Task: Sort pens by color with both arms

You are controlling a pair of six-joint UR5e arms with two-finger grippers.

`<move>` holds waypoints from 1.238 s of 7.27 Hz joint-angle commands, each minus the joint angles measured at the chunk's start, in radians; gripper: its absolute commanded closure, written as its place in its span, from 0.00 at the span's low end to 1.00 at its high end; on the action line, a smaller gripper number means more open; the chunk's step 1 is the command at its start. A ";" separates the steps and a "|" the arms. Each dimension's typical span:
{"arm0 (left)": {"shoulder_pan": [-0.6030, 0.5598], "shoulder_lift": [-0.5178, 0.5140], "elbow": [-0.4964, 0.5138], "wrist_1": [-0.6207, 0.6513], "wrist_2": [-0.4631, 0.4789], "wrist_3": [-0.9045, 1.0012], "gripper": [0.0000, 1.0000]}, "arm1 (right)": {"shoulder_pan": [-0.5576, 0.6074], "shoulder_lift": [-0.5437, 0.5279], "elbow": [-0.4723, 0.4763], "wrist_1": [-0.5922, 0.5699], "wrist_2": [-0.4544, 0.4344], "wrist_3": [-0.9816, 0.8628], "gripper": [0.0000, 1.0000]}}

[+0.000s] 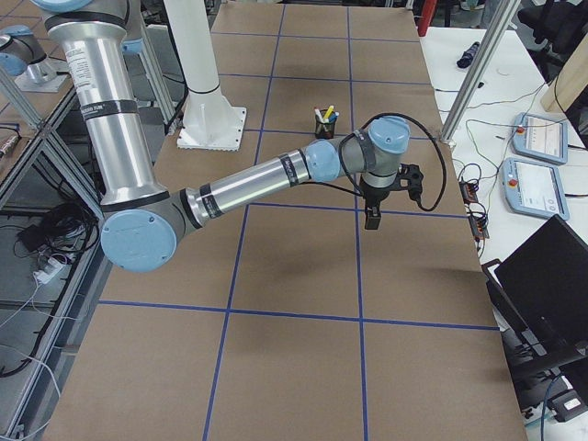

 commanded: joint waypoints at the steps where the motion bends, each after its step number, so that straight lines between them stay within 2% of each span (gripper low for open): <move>1: 0.015 -0.002 -0.021 -0.008 -0.004 -0.058 0.00 | -0.117 0.033 0.061 0.002 0.003 0.298 0.00; 2: 0.050 -0.015 -0.021 -0.005 0.008 -0.055 0.00 | -0.192 0.083 0.070 -0.004 0.014 0.416 0.00; 4: 0.065 -0.015 -0.023 -0.007 0.008 -0.054 0.00 | -0.289 0.197 0.054 -0.127 -0.007 0.460 0.00; 7: 0.065 -0.017 -0.020 -0.010 0.007 -0.057 0.00 | -0.349 0.222 0.105 -0.110 -0.024 0.631 0.00; 9: 0.065 -0.025 -0.011 -0.010 0.007 -0.058 0.00 | -0.408 0.236 0.110 -0.068 -0.094 0.692 0.00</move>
